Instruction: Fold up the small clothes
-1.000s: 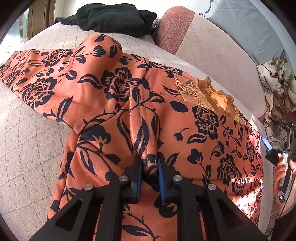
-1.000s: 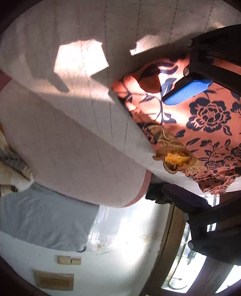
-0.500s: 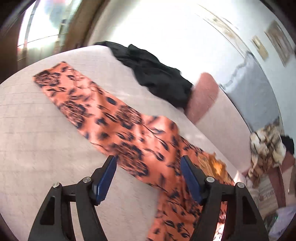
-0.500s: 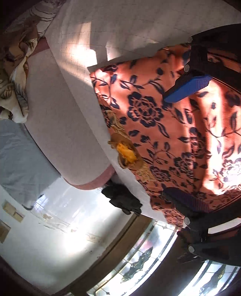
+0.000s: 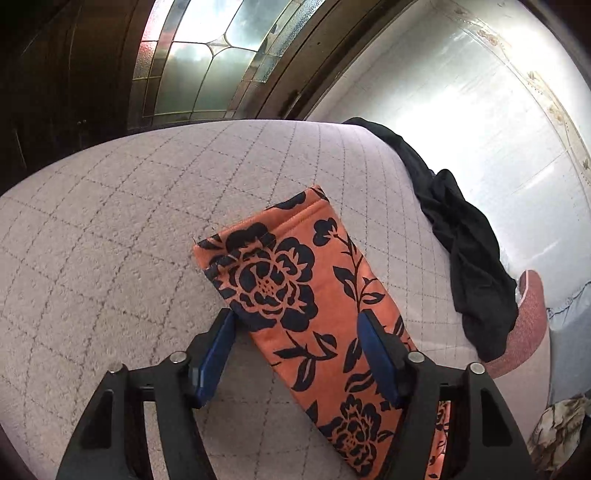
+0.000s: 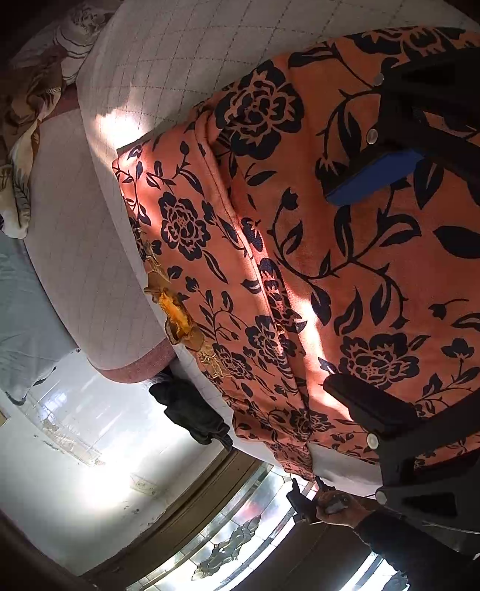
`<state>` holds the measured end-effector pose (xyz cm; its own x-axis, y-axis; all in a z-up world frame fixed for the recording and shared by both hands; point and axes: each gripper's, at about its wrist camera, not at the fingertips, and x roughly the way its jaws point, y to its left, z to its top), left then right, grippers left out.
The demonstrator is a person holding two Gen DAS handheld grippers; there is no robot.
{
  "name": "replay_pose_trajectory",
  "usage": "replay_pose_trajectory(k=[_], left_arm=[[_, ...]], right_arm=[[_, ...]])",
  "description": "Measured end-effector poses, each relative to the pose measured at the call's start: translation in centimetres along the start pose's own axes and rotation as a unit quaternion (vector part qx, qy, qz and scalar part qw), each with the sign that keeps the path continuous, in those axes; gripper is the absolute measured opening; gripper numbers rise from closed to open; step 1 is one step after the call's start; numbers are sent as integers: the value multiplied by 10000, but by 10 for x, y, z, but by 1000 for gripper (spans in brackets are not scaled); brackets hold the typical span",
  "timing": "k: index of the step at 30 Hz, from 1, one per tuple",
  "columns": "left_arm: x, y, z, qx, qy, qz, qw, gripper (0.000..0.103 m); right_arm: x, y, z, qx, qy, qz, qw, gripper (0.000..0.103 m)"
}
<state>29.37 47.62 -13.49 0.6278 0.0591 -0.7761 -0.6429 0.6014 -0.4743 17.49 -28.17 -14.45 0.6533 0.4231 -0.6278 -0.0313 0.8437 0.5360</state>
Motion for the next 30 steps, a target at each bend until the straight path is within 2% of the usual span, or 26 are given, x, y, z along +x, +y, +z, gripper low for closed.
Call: replay_pose_trajectory(k=[1,2,4,6,8,11,13,16,18,20,23,25,26,27,29,30], left_arm=[[6,-3,4,120,78,226,9996,15],[11,-1,9,85,205,323,9992,5],[12,3,14,20,236,354,9991,5],[5,-16,15,425,78,660,9969,4],[-17,-45,9,926,-271,813,9920,4],[-71,-114,-13,1825,-852,517,9781,4],[-114,-169,-41,2465,-1206,20,9616,4],[-172,-248,-102,3262,-1424,-857,9306,4],[-197,-296,-153,3687,-1375,-1438,9080,4],[-212,-339,-216,4161,-1188,-1909,8811,4],[-210,-387,-315,4729,-769,-2387,8447,4],[-193,-409,-379,4994,-336,-2461,8300,8],[-174,-412,-412,5241,-33,-2470,8151,12],[-154,-415,-443,5549,172,-2301,7993,16],[-110,-401,-492,5914,699,-1614,7870,40],[-94,-385,-504,5950,1054,-1359,7851,40]], right_arm=[[1,-1,-1,2,16,1,10000,94],[3,-2,-2,3,29,1,10000,94],[2,-3,-4,-17,23,-7,10000,94],[0,-5,-3,13,-24,-2,10000,94],[-6,-7,-2,56,-130,8,9999,94],[-13,-13,-1,164,-277,53,9995,94],[-19,-19,0,327,-348,122,9988,94],[-32,-25,2,514,-557,213,9969,94],[-42,-27,4,601,-713,265,9953,94],[-52,-30,5,687,-845,309,9936,94],[-63,-36,6,878,-973,388,9906,94],[-68,-40,8,1002,-1026,464,9886,94],[-70,-42,9,1065,-1041,502,9876,94],[-70,-44,9,1120,-1029,547,9868,94],[-69,-47,10,1191,-979,583,9863,94],[-69,-47,10,1207,-940,596,9864,94]])
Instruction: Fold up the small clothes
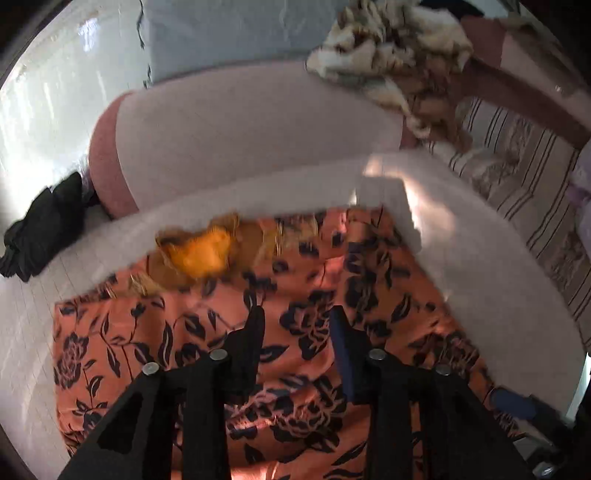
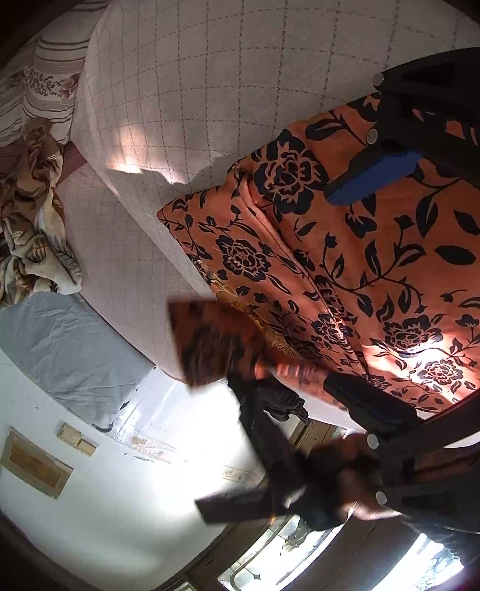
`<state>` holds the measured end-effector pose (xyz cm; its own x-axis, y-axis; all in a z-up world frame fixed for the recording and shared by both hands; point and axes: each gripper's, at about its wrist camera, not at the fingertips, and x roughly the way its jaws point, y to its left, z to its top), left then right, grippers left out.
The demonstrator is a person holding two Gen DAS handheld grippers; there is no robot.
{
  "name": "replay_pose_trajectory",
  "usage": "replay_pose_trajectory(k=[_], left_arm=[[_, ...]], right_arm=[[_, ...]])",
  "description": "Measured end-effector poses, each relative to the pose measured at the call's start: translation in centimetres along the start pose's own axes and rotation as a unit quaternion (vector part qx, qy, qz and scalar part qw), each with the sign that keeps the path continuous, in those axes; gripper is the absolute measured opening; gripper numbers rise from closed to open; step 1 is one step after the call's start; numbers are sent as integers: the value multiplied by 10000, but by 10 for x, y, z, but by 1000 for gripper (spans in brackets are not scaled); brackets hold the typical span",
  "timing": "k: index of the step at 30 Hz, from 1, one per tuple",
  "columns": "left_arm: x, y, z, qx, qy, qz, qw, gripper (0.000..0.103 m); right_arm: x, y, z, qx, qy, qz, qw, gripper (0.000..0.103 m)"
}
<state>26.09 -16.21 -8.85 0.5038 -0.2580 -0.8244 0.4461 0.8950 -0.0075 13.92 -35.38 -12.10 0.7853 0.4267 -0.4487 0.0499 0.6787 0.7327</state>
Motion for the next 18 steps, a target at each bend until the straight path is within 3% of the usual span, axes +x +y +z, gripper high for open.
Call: replay_pose_trajectory(k=[1,3,6,8,11,14,18], left_arm=[[6,7,-10,-150,198,9,9997,40],[-10,28,-29,-412,43,28,9991,41],[-55,65,-51,-818,-515,67,9953,62],[-82,96,-63,-996,-936,386,9899,76],[-92,144,-76,-1352,-1004,927,9814,77],[-84,197,-93,-2062,-814,901,9709,77],[-64,235,-106,-2726,-663,700,9573,77]], right_arm=[[0,0,-1,17,26,8,10000,94],[-2,0,1,44,21,44,10000,94],[-4,0,3,76,-18,59,10000,94],[-2,1,4,83,12,16,10000,94],[1,1,8,297,107,63,9995,94],[12,12,29,315,247,164,9991,96],[53,32,70,422,651,857,9933,95]])
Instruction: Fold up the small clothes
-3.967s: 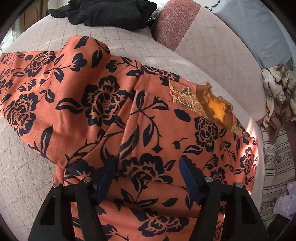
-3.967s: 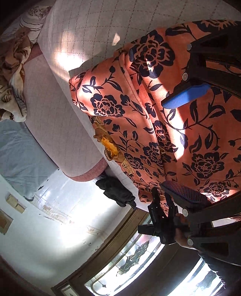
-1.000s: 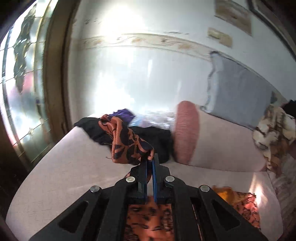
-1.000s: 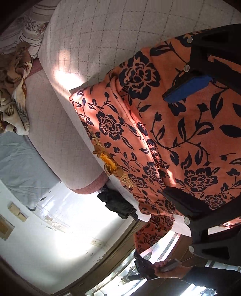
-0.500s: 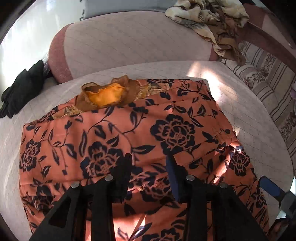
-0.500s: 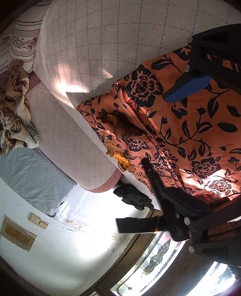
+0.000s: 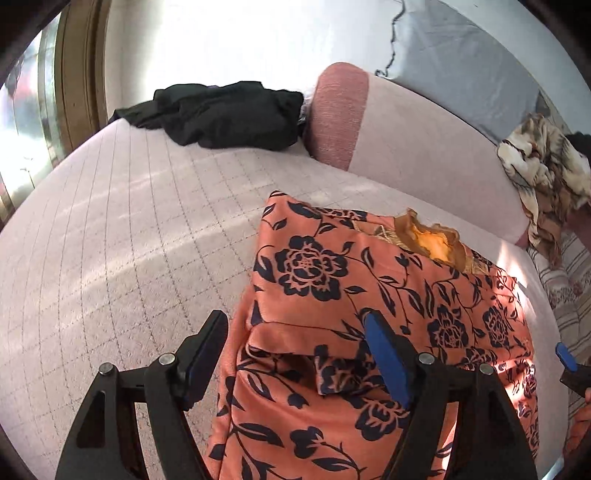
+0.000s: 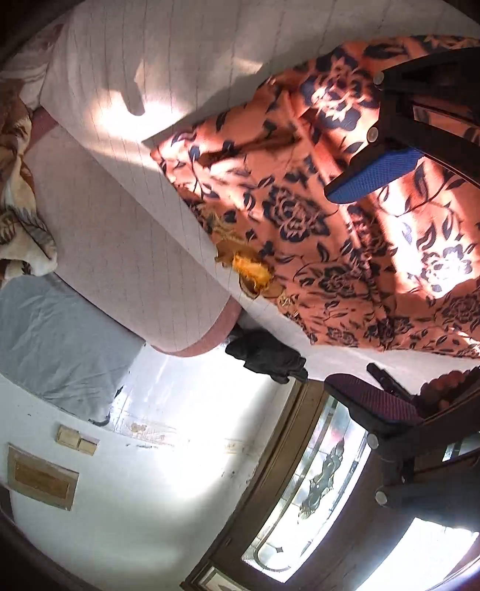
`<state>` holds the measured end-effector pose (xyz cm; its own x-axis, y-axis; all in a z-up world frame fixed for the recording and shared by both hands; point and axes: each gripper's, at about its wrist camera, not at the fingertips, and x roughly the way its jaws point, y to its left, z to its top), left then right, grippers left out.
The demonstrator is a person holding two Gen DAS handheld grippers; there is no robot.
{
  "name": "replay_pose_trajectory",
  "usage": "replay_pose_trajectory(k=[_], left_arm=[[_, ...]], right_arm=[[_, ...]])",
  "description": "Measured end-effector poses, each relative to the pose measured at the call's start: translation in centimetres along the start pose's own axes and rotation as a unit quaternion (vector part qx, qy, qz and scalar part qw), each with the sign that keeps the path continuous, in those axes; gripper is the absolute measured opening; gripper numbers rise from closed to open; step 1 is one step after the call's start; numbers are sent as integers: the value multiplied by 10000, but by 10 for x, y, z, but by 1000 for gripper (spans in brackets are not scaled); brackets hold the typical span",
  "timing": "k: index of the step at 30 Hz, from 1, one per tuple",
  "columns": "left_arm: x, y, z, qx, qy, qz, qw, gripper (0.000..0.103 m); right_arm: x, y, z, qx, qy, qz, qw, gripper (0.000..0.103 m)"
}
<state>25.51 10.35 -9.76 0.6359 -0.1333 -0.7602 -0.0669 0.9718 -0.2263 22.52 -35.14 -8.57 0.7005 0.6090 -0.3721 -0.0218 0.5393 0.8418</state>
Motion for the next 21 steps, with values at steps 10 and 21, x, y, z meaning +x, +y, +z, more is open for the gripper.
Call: replay_pose_trajectory(k=[10,21], left_arm=[[17,5,6,172,224,440,9986,77],[45,18,6,131,349,833,9958,79]], right_arm=[[51,-43,23,470,367,-811,9949,94],[90,-49,68,236,439,-289,9983,96]])
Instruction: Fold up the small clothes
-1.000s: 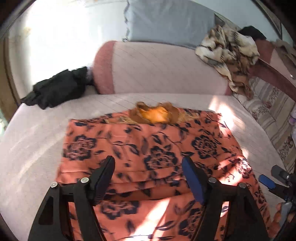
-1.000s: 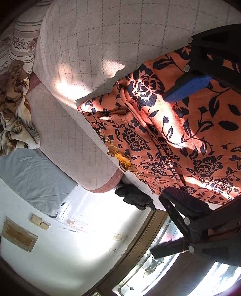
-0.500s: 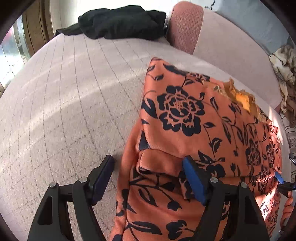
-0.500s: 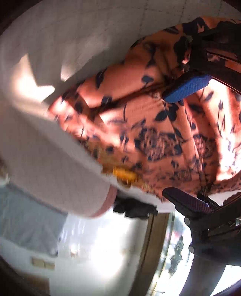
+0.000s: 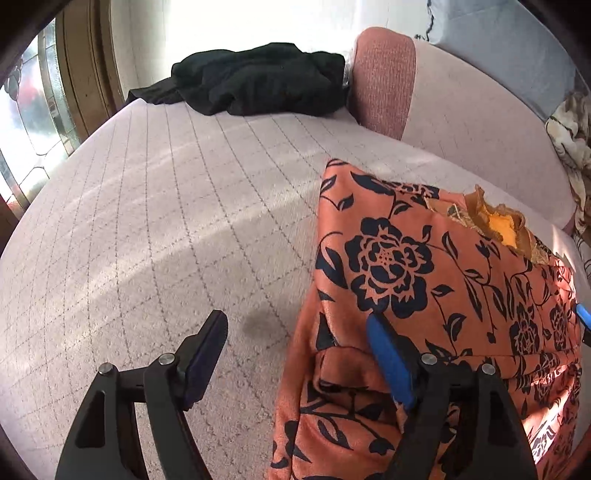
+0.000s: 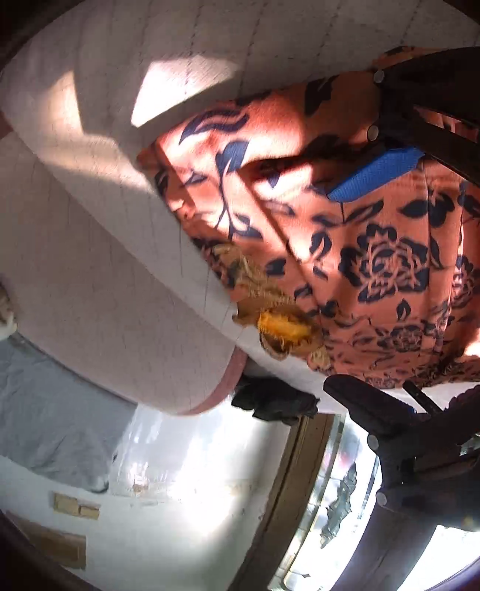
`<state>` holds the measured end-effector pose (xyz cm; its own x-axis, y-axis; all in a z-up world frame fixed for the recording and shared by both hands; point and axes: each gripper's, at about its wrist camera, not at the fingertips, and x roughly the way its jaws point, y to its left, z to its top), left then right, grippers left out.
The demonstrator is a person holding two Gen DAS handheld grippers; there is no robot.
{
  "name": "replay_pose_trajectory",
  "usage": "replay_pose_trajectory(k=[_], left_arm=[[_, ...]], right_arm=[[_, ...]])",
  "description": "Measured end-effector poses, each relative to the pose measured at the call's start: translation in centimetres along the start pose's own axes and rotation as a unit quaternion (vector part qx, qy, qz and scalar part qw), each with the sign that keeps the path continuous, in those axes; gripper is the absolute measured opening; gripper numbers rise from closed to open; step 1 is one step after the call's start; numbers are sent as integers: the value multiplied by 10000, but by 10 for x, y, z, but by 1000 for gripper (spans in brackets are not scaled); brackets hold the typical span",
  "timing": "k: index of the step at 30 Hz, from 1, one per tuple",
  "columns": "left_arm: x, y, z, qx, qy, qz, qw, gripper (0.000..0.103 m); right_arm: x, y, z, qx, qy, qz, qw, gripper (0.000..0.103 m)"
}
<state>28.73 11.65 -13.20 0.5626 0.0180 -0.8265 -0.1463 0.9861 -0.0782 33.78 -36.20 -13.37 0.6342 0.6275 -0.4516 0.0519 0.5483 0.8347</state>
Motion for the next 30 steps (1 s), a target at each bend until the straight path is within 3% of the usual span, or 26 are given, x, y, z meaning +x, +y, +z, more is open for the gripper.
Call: replay_pose_trajectory(k=[2,4,5,6,9,12,18,25,30], left_arm=[[14,0,0,-8,234,67,9997,81],[19,0,1,32,142,148,9998,85],[16,0,2,34,195,196,9996,85],[12,1,3,-28,214,134,9997,85],[-10,9,-1,-162,-15,27,9999,85],[-47,25,-18,-231,-216,-239,9992,85],[-128,62,-86,-178,-235,-951,9950,85],[-151,81,-174,-195,394,-1152,9924,85],[-142,81,-202,-357,852,-1150,9891,85]], right_arm=[[0,10,8,-269,-138,44,9995,97],[15,-9,17,-288,-47,-612,9977,98],[21,-27,18,33,6,-638,9980,97],[13,-29,18,233,-260,-445,9984,97],[-12,2,9,-149,-371,-435,9983,97],[-46,20,-21,-450,-274,-379,9979,97],[-127,15,-104,-812,64,-1015,9915,97],[-212,-49,-191,-294,557,-1838,9809,97],[-232,-75,-223,213,618,-1635,9844,97]])
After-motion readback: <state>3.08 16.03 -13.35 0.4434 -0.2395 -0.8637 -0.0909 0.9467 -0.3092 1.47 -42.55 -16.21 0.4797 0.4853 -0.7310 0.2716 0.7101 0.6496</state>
